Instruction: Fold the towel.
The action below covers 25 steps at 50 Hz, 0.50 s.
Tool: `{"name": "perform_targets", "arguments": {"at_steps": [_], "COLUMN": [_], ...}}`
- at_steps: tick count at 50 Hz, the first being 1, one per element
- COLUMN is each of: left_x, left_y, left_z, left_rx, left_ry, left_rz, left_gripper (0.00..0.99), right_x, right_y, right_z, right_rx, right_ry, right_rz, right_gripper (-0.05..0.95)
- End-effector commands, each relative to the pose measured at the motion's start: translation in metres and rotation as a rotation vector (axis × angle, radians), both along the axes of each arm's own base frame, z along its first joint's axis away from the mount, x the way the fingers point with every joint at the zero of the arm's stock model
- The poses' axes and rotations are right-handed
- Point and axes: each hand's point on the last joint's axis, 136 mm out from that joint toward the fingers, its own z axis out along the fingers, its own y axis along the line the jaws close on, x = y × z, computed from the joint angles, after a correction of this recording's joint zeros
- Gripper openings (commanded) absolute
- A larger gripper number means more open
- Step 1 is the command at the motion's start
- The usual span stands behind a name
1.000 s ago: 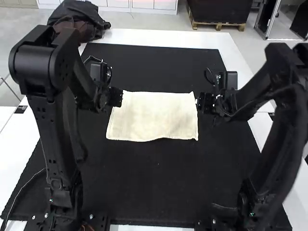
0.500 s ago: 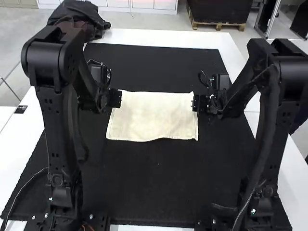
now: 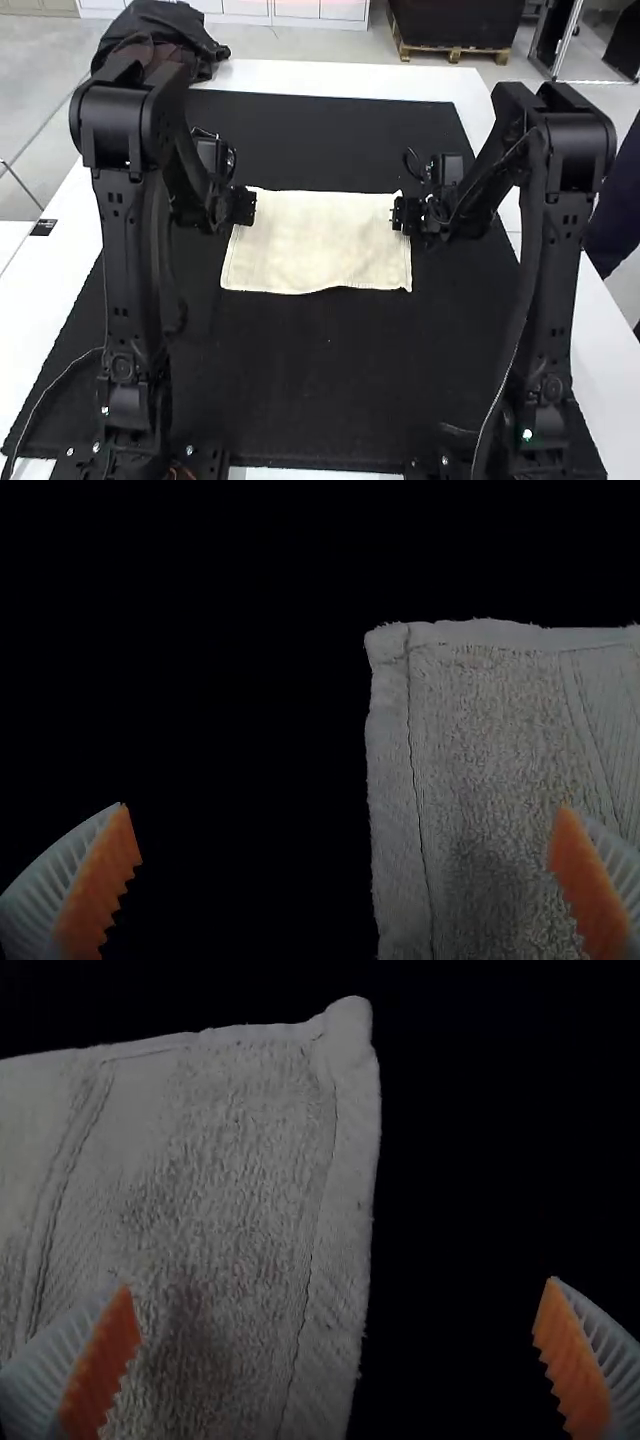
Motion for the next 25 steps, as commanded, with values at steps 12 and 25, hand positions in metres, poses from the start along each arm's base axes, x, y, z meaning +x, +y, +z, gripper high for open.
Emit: {"name": "perform_targets", "arguments": {"at_steps": [12,25], "left_x": [0.001,-0.005], "left_y": [-0.006,-0.006], "left_z": [-0.012,-0.023], "left_rx": [0.002,0.005], "left_ry": [0.034,0.069], "left_rz": [-0.024,-0.026], "left_gripper": [0.959,0.956], "right_x": [0.012,0.010], "right_y": [0.019,0.019], "right_z": [0.000,-0.004], "right_rx": [0.004,-0.020], "right_ry": [-0.018,0.001], "right_rz": [0.045,0.055], "right_gripper": [0.91,0.91]}}
